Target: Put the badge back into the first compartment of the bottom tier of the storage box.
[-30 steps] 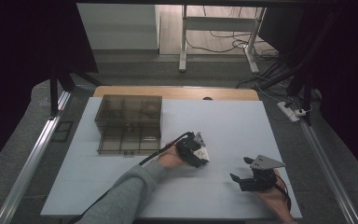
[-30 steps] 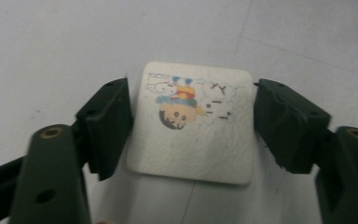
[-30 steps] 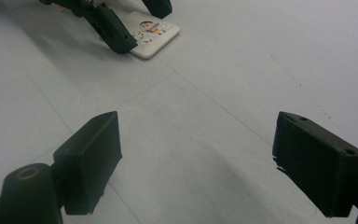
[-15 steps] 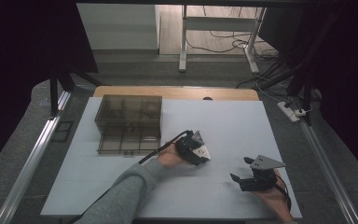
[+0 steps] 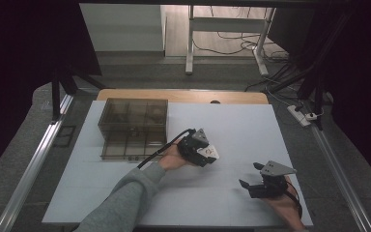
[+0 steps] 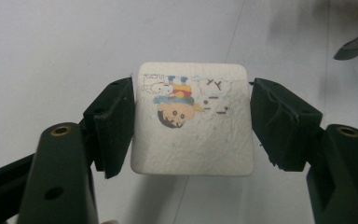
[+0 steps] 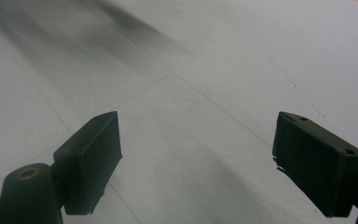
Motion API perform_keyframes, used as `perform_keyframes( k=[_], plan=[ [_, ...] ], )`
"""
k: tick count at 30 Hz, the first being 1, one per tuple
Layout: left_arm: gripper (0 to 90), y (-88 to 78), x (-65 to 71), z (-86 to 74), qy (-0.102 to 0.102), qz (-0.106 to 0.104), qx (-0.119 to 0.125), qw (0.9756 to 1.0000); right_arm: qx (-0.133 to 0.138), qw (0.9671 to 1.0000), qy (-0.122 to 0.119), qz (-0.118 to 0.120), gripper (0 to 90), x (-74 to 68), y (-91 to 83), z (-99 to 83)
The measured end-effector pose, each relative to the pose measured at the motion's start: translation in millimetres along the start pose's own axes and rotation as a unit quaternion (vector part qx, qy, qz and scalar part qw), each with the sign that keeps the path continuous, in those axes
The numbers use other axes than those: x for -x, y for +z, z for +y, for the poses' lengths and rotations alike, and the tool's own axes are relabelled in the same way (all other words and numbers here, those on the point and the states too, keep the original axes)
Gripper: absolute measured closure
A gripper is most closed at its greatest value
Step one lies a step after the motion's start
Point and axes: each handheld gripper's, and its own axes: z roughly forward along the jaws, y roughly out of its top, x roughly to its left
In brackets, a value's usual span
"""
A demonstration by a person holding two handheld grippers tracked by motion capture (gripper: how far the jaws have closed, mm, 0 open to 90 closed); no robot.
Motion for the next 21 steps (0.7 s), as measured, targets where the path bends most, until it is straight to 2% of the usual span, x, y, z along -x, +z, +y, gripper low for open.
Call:
perform_keyframes(
  k=[10,21],
  plan=[
    [33.3,-13.1,4.5,1.8,0.007,0.001,0.011,0.9999,-0.002,1.0000,-0.001,-0.001,15.6,0.0,1.1,-0.7],
    [33.2,-13.6,6.0,0.8,0.010,0.001,0.012,0.9999,-0.012,0.9999,-0.006,-0.002,16.3,-0.4,2.0,-1.6]
  ],
)
